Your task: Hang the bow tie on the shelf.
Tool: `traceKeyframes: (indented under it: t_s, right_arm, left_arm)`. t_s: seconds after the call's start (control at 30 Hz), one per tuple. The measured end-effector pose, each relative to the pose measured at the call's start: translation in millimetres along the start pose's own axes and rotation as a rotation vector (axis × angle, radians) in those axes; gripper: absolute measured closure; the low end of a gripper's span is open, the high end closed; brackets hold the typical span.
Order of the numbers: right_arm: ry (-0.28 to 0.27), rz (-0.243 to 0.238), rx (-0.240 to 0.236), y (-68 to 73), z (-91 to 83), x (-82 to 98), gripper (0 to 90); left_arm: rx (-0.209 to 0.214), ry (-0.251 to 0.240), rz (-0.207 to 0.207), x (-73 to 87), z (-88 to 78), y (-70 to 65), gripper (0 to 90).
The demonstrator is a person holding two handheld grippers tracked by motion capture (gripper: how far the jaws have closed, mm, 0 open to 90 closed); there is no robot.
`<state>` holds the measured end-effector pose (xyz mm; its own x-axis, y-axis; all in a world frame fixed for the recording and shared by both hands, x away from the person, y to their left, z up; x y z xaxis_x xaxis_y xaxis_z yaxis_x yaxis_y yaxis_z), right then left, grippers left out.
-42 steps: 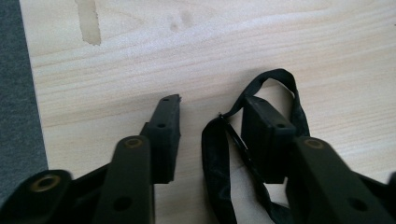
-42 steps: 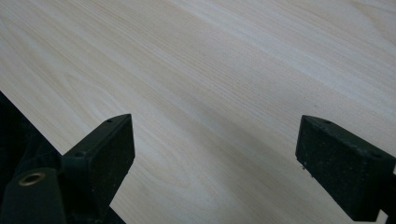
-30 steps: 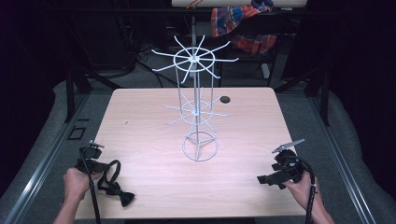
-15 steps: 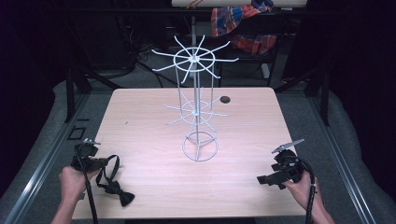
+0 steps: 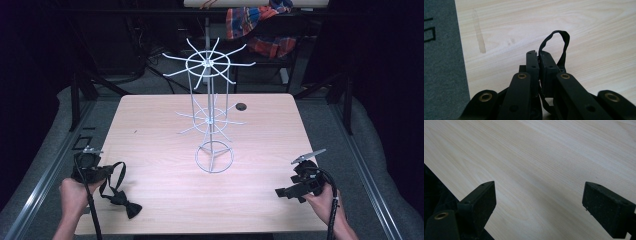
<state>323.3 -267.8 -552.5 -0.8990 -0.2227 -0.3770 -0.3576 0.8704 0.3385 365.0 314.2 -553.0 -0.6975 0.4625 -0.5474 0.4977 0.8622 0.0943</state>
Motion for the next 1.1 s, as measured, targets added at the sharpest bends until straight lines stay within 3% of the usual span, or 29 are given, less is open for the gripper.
traceKeyframes:
  t_s: [0.43, 0.73, 1.1]
  right_arm:
    - [-0.001, 0.014, -0.002, -1.4, 0.0, 0.6, 11.3]
    - [-0.002, 0.015, 0.001, -1.2, 0.7, 0.4, 11.3]
    - [-0.002, 0.017, 0.005, -2.0, -0.1, 1.4, 11.1]
  left_arm:
    - [-0.018, -0.099, 0.075, -18.9, -26.5, -18.6, 87.2]
    - [-0.025, -0.161, 0.098, -32.4, -37.6, -27.1, 87.2]
    - [-0.023, -0.190, 0.148, -48.0, -43.9, -40.0, 87.2]
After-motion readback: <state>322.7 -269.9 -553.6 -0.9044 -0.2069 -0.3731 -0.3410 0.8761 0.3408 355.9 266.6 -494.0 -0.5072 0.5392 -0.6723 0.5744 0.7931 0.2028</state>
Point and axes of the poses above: each handheld gripper's, and its own axes: z roughly forward along the jaws, x roughly out of its underside, y roughly to its left, the point moved 6 cm from there along z, roughly forward along the jaws, and after that the axes turned 14 degrees about z, right-handed, at the moved point
